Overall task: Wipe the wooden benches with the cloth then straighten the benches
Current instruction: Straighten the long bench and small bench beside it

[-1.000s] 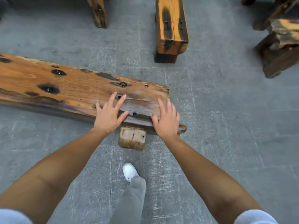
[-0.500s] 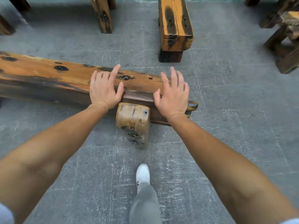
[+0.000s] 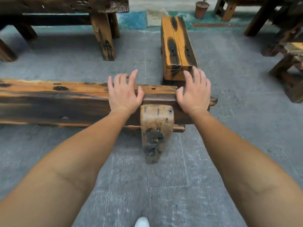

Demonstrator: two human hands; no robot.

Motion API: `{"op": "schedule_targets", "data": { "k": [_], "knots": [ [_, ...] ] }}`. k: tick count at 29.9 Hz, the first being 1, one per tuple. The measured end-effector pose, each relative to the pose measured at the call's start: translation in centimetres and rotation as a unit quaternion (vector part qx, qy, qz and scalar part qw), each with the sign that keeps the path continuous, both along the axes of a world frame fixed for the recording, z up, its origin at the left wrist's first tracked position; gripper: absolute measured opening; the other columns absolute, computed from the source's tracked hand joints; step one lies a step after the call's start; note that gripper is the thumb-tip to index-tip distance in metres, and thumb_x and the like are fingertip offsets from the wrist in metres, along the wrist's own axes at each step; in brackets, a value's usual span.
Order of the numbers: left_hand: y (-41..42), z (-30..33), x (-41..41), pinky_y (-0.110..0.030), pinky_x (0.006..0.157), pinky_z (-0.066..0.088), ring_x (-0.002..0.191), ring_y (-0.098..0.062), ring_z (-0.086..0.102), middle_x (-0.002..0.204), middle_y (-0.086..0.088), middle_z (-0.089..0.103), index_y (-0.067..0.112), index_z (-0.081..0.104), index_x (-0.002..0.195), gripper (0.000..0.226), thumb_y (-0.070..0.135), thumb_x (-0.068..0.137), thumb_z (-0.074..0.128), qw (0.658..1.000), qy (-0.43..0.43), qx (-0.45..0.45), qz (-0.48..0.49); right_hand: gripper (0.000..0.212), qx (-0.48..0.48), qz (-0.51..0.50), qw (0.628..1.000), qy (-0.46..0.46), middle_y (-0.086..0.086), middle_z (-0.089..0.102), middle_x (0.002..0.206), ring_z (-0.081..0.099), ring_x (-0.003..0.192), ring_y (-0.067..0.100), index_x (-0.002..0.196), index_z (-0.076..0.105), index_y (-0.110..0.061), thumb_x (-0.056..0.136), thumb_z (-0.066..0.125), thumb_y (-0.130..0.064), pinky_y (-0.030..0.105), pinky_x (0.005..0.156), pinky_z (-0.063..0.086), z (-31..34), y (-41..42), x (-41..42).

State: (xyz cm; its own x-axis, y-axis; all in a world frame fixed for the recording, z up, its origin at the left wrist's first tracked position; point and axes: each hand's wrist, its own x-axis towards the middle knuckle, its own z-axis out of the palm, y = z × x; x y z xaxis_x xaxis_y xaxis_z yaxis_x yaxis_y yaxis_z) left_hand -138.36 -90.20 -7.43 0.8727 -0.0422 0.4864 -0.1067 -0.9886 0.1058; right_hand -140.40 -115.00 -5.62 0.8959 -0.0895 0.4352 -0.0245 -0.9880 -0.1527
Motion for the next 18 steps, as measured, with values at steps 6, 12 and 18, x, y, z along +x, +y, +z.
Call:
{"op": "schedule_targets", "data": {
  "k": [6,12,18],
  "knots": [
    [-3.4,-1.2,6.2,-0.044,0.083,0.047,0.090,-0.033,0.065,0.109,-0.011,0.067,0.025,0.028,0.157,0.066,0.047,0.095,0.033,0.996,0.085,-0.002,-0.024,0.065,-0.016,0.057,0.994,0.088,0.009,0.032,0.167,0.030,0.152,0.032,0.156,0.040,-0.020,0.096,0.049,-0.044,0.052,0.114,0.038,-1.7,-3.8,8.2],
    [-3.1,0.5,15.7,-0.044,0.084,0.047,0.088,-0.034,0.065,0.110,-0.014,0.067,0.023,0.029,0.158,0.067,0.042,0.094,0.034,0.994,0.113,0.008,0.005,0.074,-0.003,0.063,0.986,0.154,0.006,0.028,0.169,0.027,0.154,0.031,0.159,0.032,-0.024,0.093,0.038,-0.056,0.052,0.112,0.040,0.3,-3.2,18.7],
    [-3.8,-0.1,16.8,-0.049,0.099,0.042,0.107,-0.036,0.063,0.121,-0.014,0.068,0.020,0.030,0.159,0.070,0.049,0.096,0.023,0.975,0.221,0.024,0.017,0.082,0.012,0.051,0.968,0.244,0.005,0.025,0.170,0.024,0.156,0.030,0.161,0.028,-0.025,0.087,0.031,-0.062,0.052,0.118,0.035,0.3,-3.8,20.1]
  ]
}}
